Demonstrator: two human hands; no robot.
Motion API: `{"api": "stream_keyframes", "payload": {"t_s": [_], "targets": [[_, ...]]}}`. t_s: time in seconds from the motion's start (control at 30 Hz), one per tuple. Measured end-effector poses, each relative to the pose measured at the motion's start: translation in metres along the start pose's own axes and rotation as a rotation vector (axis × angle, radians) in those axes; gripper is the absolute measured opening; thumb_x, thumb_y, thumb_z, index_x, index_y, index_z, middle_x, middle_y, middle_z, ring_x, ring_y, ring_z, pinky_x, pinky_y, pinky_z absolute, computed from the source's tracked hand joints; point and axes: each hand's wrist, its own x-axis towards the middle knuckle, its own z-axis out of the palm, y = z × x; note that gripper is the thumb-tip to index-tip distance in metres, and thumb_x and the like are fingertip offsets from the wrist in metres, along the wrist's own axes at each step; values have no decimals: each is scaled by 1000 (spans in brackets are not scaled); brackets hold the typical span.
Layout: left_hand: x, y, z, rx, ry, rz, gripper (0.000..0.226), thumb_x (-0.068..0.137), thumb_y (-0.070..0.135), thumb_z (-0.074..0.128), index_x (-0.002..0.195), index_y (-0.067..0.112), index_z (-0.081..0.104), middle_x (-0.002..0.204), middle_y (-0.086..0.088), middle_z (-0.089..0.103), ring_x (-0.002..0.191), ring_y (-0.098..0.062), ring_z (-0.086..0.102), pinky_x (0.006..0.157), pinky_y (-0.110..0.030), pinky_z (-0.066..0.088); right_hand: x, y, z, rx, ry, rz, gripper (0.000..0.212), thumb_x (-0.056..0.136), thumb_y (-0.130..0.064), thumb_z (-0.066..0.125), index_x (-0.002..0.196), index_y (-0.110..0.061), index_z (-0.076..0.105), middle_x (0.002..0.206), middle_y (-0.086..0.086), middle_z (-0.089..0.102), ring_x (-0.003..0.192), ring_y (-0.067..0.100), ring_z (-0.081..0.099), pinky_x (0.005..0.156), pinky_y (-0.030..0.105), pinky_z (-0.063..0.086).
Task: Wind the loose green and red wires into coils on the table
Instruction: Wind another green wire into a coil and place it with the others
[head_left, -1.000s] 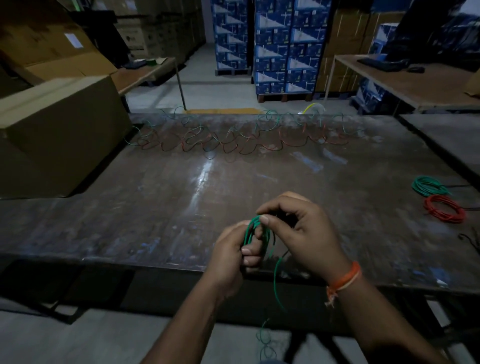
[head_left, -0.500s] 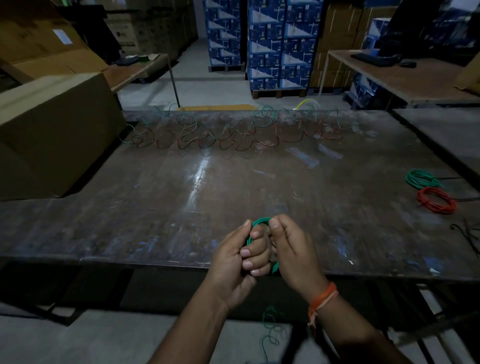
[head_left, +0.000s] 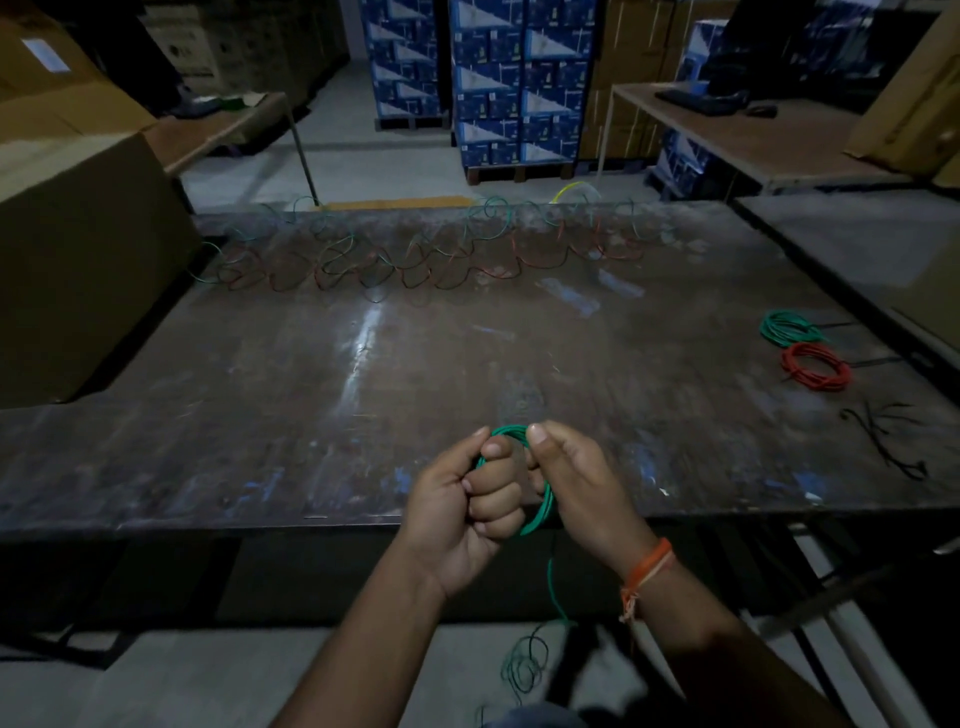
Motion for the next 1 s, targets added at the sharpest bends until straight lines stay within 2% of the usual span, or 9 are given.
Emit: {"api": "stream_keyframes", "payload": {"t_s": [0.1, 0.17, 0.27, 0.4, 0.5, 0.63, 0.8, 0.9, 1.0], "targets": [[-3, 7, -7, -95, 100, 77, 25, 98, 24, 42, 75, 19, 48, 52, 10, 15, 41, -6, 8, 39, -19, 8, -5, 5, -17, -2, -64, 58, 38, 99, -48, 50, 76, -18, 55, 60, -5, 48, 55, 11, 45, 52, 30, 39], [-6, 17, -18, -162, 96, 134, 22, 96, 18, 45, 74, 18, 48, 52, 10, 17, 41, -6, 11, 39, -20, 11, -10, 13, -32, 39, -132, 109, 24, 101, -30, 57, 85, -13, 61, 59, -3, 50, 53, 9, 45, 51, 21, 40], [-12, 33, -32, -273, 69, 224, 21, 92, 11, 44, 73, 16, 51, 52, 9, 21, 41, -7, 16, 39, -23, 18, -20, 30, -54, -10, -178, 180, 3, 96, -5, 65, 94, -5, 62, 65, 3, 54, 55, 5, 49, 55, 18, 41], [-18, 43, -35, -265, 201, 390, 26, 91, 14, 40, 68, 16, 51, 48, 8, 28, 41, -5, 15, 37, -20, 19, -32, 33, -68, -200, -109, 97, 13, 89, -3, 72, 87, -15, 69, 71, -2, 66, 65, 3, 57, 63, 20, 45], [-15, 34, -33, -154, 304, 441, 31, 102, 25, 34, 76, 19, 48, 50, 9, 31, 37, -4, 26, 38, -17, 21, -35, 14, -61, -355, -152, -87, 5, 89, -16, 73, 88, -20, 73, 82, -10, 71, 81, 4, 67, 74, 22, 51], [-6, 16, -24, 9, 415, 466, 32, 107, 30, 32, 82, 17, 47, 55, 6, 41, 43, -6, 40, 41, -17, 37, -33, -18, -39, -411, -243, -298, 4, 91, -19, 71, 91, -21, 75, 83, -9, 64, 79, 10, 63, 69, 29, 50], [-8, 6, -10, 287, 499, 511, 33, 108, 29, 34, 84, 13, 49, 56, -5, 60, 49, -17, 63, 46, -23, 52, -29, -31, -22, -457, -352, -418, 8, 92, -16, 70, 98, -18, 76, 87, -4, 57, 78, 6, 57, 68, 20, 44], [-13, 2, -8, 499, 473, 500, 32, 108, 28, 31, 87, 9, 46, 60, -14, 63, 48, -20, 62, 46, -25, 51, -28, -37, -17, -433, -347, -465, 9, 93, -15, 71, 99, -17, 76, 89, -2, 57, 82, 6, 57, 72, 17, 43], [-17, -4, -9, 717, 447, 468, 29, 107, 22, 34, 87, 6, 47, 54, -8, 58, 41, -15, 51, 41, -22, 43, -26, -43, -14, -366, -269, -483, 10, 91, -7, 72, 100, -10, 77, 89, 3, 58, 80, 4, 61, 72, 14, 45]]}}
